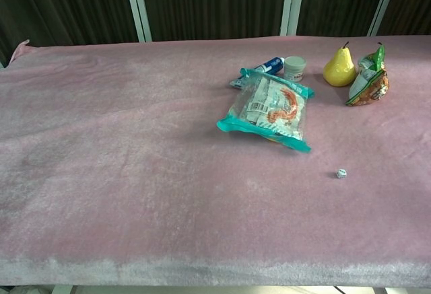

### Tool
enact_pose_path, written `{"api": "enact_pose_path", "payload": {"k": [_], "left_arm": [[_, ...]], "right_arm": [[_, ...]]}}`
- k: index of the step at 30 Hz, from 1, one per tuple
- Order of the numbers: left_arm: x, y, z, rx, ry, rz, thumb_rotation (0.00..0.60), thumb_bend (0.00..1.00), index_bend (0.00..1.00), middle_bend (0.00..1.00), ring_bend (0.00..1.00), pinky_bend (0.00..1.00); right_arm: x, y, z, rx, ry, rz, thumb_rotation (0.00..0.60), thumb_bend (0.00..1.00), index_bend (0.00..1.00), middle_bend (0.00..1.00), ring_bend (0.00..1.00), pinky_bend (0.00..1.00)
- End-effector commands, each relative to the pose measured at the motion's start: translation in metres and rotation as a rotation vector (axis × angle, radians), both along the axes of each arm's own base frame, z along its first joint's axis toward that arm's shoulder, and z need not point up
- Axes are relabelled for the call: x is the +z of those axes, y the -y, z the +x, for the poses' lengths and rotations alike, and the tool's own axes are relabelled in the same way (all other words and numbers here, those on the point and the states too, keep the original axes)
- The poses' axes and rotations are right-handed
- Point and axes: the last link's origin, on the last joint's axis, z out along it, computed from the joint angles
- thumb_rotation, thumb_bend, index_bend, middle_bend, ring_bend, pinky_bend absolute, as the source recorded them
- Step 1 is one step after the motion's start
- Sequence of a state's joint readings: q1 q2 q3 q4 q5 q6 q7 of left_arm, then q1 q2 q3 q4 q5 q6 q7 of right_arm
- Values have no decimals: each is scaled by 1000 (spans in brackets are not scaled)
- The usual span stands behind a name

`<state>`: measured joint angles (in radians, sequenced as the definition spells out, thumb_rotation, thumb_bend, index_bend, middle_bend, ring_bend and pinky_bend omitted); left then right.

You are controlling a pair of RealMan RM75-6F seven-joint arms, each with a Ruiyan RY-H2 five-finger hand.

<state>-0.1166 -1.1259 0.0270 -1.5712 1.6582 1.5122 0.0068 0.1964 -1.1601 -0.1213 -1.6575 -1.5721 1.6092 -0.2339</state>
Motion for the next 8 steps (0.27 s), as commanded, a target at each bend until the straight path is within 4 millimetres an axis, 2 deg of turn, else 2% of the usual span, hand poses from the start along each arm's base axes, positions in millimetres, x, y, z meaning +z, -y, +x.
{"api": "enact_pose_path", "payload": {"k": [1,8], "left_arm": [[-2,1,2,-16,0,0,600,400,0,0,0,41],[-2,1,2,-22,0,4,600,401,0,0,0,41]], "right_arm": [[11,-18,-16,9,52,-47,600,220,0,0,0,0],[-4,-15,-21,-35,-6,21,600,220,0,0,0,0]]}}
